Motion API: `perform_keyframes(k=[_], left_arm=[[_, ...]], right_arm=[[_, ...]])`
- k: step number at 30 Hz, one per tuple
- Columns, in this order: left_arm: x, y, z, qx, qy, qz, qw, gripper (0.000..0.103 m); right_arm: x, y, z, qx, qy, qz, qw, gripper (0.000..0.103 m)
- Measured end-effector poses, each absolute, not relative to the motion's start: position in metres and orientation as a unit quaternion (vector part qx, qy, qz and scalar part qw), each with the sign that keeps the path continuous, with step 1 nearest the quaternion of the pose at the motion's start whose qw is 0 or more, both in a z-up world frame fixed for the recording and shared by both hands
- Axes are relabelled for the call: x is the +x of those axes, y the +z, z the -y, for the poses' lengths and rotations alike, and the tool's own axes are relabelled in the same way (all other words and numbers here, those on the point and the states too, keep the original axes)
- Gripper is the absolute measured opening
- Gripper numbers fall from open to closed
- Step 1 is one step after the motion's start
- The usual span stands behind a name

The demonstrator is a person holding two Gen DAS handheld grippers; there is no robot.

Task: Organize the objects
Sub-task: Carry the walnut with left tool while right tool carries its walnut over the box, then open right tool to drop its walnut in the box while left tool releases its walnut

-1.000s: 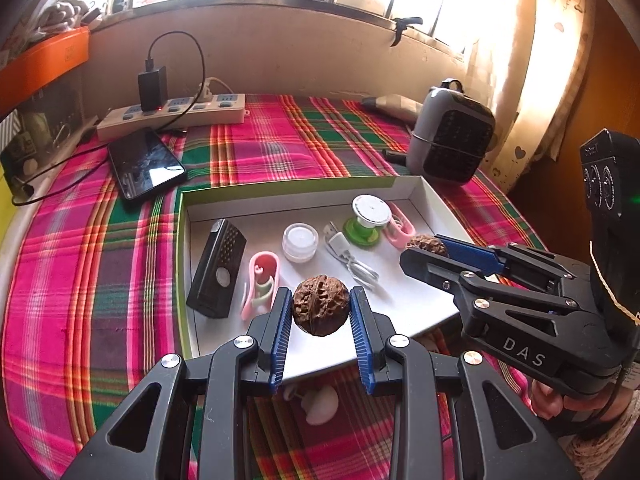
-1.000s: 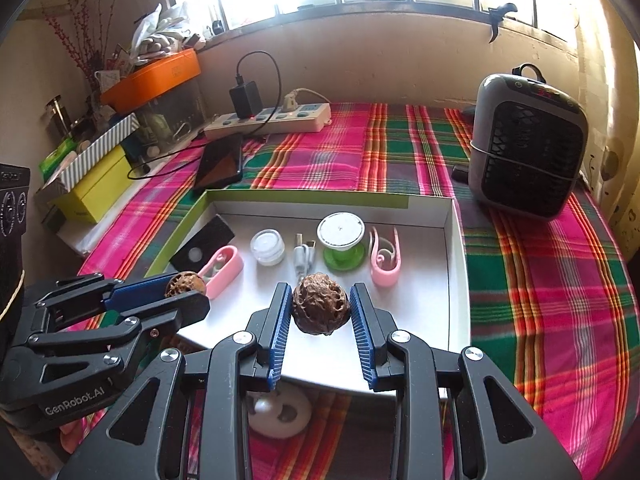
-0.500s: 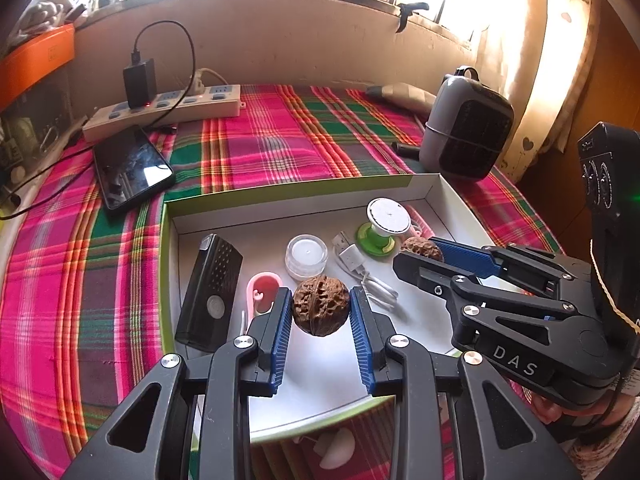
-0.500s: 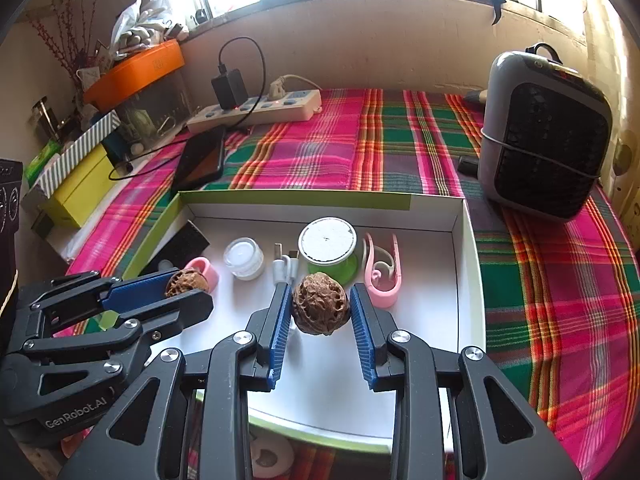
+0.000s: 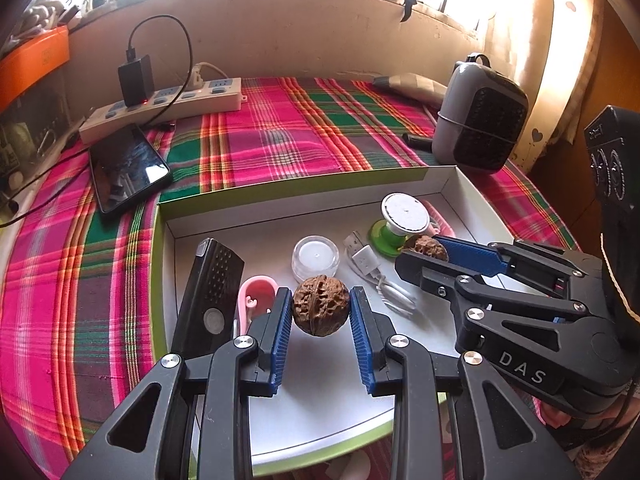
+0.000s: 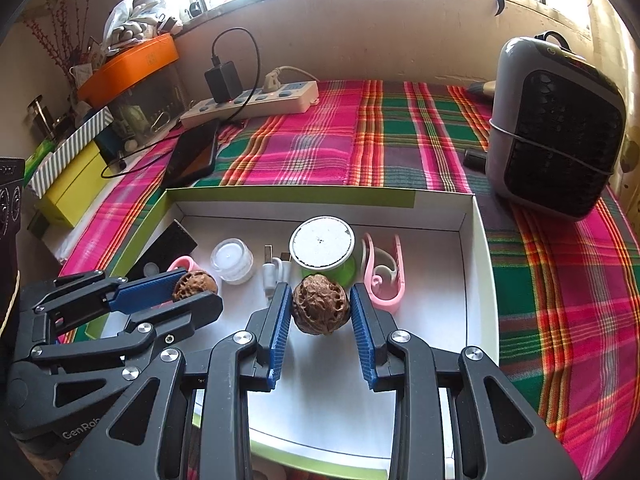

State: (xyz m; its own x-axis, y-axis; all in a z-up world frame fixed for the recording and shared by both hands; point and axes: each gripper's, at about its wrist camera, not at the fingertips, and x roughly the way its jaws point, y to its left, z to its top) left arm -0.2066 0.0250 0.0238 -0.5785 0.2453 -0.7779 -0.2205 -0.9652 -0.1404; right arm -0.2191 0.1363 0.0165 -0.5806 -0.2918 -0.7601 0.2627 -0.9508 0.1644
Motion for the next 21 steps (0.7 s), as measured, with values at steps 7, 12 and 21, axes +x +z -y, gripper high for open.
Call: perform_keyframes(k=[7, 12, 21], left_arm=[[-0.2100, 0.0220, -0.0256, -0.441, 0.888, 0.012, 0.130, 0.027], [-0.2106, 0.0219, -0.0265, -0.440, 0.889, 0.008, 0.126, 0.027], [-0.2109, 0.0219, -0.0271, -0.441, 0.889, 0.008, 0.124, 0.027]], right_arm=[[-0.2218, 0.0136, -0.1346, 0.432, -0.887, 0.018, 0.160, 0.032], [-0.2232, 0.0126, -0.1345, 0.431, -0.888, 0.020, 0.160, 0.032], [-0.2242, 0.0118, -0.1358, 0.430, -0.888, 0.024, 0.162, 0.032]])
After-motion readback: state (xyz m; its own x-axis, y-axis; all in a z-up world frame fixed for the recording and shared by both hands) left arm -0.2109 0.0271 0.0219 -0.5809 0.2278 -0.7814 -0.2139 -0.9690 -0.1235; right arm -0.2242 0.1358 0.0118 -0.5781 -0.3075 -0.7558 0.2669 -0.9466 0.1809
